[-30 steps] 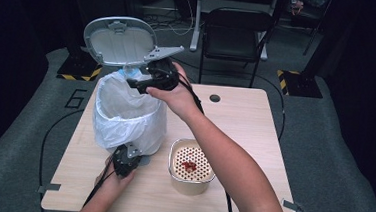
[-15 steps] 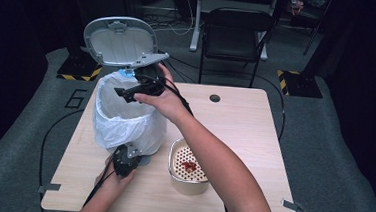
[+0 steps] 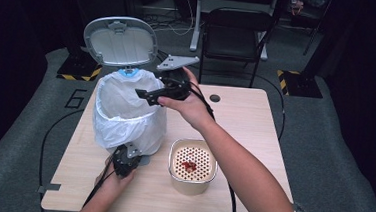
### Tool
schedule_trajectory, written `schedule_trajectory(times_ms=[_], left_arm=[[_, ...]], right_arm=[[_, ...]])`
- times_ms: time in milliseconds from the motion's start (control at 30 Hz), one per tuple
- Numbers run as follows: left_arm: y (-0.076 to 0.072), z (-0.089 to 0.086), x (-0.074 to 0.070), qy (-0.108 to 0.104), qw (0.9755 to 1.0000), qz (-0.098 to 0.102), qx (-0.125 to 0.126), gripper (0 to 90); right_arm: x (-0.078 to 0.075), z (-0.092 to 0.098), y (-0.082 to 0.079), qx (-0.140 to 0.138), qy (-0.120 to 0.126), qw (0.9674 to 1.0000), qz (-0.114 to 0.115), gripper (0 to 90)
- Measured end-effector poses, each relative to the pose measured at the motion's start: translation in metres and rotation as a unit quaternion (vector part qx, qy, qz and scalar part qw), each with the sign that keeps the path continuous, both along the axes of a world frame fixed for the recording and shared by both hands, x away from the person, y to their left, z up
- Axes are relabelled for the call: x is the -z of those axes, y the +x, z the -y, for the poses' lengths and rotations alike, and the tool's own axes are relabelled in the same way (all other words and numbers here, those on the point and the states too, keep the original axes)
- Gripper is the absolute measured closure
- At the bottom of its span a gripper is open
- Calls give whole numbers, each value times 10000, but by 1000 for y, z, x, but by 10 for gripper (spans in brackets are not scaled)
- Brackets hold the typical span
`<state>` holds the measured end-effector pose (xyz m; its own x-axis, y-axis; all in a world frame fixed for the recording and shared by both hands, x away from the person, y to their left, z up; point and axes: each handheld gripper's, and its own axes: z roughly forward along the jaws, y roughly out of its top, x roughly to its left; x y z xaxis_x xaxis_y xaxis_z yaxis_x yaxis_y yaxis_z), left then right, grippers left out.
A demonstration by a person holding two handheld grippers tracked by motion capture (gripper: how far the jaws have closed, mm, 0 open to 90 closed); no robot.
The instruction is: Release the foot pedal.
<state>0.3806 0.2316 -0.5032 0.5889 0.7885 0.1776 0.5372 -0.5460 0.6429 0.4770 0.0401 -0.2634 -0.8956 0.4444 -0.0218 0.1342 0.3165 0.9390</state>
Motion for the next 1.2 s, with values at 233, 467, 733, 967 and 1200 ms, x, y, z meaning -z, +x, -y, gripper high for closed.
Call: schedule_trajectory(times_ms=[233,467,733,967,1200], left_arm=[[-1,1,1,-92,9999,-44,-92,885],[-1,0,2,-138,9999,57,-58,869],[-1,-2,1,-152,9998,63,-124,788],[-3,-4,-1,-171,9996,2,-218,661],[-11,-4,-14,-525,9985,35,-176,449]], right_arm=[[11,34,2,272,-222,9994,-46,188],[17,67,6,593,-239,9980,6,188],[18,97,1,871,-409,9953,115,202],[20,122,-3,1006,-471,9937,119,210],[30,153,-10,1194,-543,9913,98,222]])
